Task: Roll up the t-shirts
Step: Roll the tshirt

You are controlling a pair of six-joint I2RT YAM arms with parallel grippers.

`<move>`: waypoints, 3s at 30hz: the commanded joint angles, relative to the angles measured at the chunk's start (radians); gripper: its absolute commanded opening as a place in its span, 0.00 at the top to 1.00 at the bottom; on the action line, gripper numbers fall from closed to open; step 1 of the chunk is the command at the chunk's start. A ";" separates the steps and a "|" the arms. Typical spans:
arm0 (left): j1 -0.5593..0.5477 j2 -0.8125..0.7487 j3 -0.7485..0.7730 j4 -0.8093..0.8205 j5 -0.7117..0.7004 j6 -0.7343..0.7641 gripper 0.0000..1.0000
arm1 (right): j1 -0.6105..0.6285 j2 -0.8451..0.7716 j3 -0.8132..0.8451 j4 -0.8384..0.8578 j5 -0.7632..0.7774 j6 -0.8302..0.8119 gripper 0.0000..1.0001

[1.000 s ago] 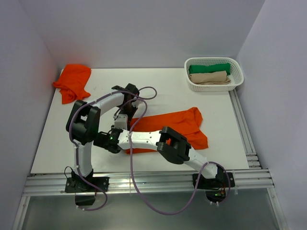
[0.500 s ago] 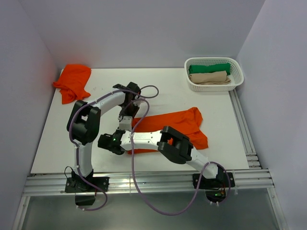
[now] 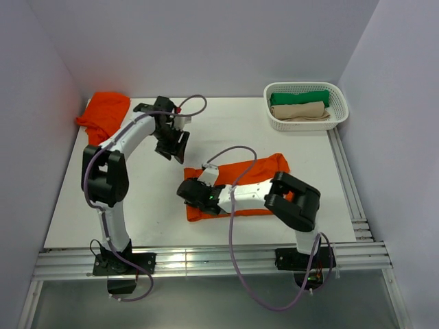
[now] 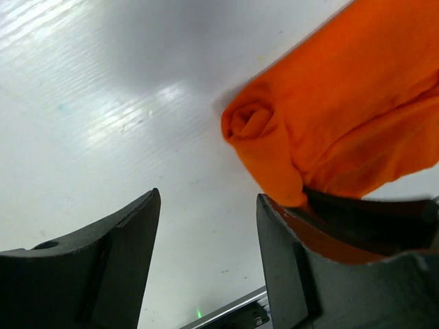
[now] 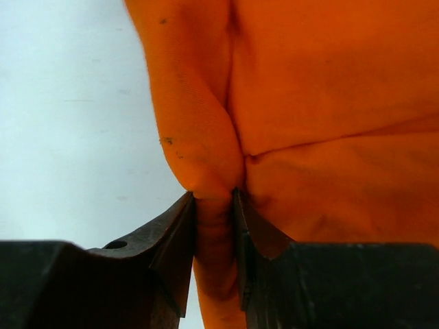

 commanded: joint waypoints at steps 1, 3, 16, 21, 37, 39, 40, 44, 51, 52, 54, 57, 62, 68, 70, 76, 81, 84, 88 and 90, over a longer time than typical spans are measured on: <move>0.051 -0.118 -0.041 -0.017 0.124 0.073 0.36 | -0.049 -0.047 -0.128 0.398 -0.222 0.023 0.67; 0.070 -0.138 -0.111 0.016 0.147 0.096 0.36 | -0.078 -0.044 -0.187 0.491 -0.297 0.043 0.67; 0.085 -0.167 -0.415 0.260 0.197 0.085 0.39 | -0.128 0.090 -0.267 0.907 -0.477 0.209 0.67; 0.085 -0.130 -0.425 0.329 0.101 0.032 0.44 | -0.128 0.099 -0.285 0.925 -0.466 0.228 0.67; 0.047 -0.072 -0.372 0.324 -0.017 -0.033 0.68 | -0.075 0.016 -0.031 0.249 -0.204 0.093 0.46; 0.033 -0.076 -0.372 0.316 -0.040 -0.034 0.69 | -0.043 0.012 0.038 0.110 -0.141 0.073 0.44; 0.028 -0.076 -0.369 0.312 -0.052 -0.034 0.69 | -0.036 0.010 0.093 0.000 -0.117 0.070 0.43; 0.011 -0.082 -0.365 0.300 -0.090 -0.033 0.70 | 0.007 0.021 0.219 -0.240 -0.002 0.079 0.41; -0.012 -0.081 -0.346 0.266 -0.120 -0.018 0.70 | 0.066 0.079 0.454 -0.559 0.152 0.070 0.41; -0.012 -0.079 -0.342 0.263 -0.118 -0.019 0.70 | 0.073 0.085 0.489 -0.578 0.175 0.056 0.41; -0.015 -0.078 -0.336 0.257 -0.121 -0.018 0.70 | 0.087 0.105 0.518 -0.575 0.203 0.013 0.45; -0.019 -0.076 -0.325 0.241 -0.124 -0.015 0.70 | 0.095 0.142 0.580 -0.541 0.226 -0.053 0.51; -0.027 -0.070 -0.308 0.221 -0.127 -0.015 0.70 | 0.096 0.209 0.626 -0.491 0.229 -0.134 0.57; -0.036 -0.066 -0.296 0.211 -0.132 -0.015 0.71 | 0.092 0.277 0.657 -0.476 0.235 -0.156 0.58; -0.038 -0.064 -0.291 0.208 -0.132 -0.015 0.71 | 0.092 0.292 0.670 -0.501 0.233 -0.154 0.58; -0.048 -0.058 -0.282 0.203 -0.136 -0.019 0.70 | 0.096 0.317 0.638 -0.506 0.209 -0.127 0.58; -0.053 -0.053 -0.271 0.197 -0.133 -0.019 0.69 | 0.098 0.335 0.635 -0.539 0.192 -0.102 0.56; -0.055 -0.055 -0.264 0.191 -0.133 -0.018 0.66 | 0.099 0.352 0.649 -0.576 0.187 -0.090 0.54; -0.055 -0.052 -0.251 0.180 -0.133 -0.016 0.64 | 0.100 0.373 0.657 -0.602 0.178 -0.082 0.52; -0.055 -0.050 -0.242 0.175 -0.136 -0.016 0.63 | 0.098 0.378 0.660 -0.605 0.169 -0.081 0.52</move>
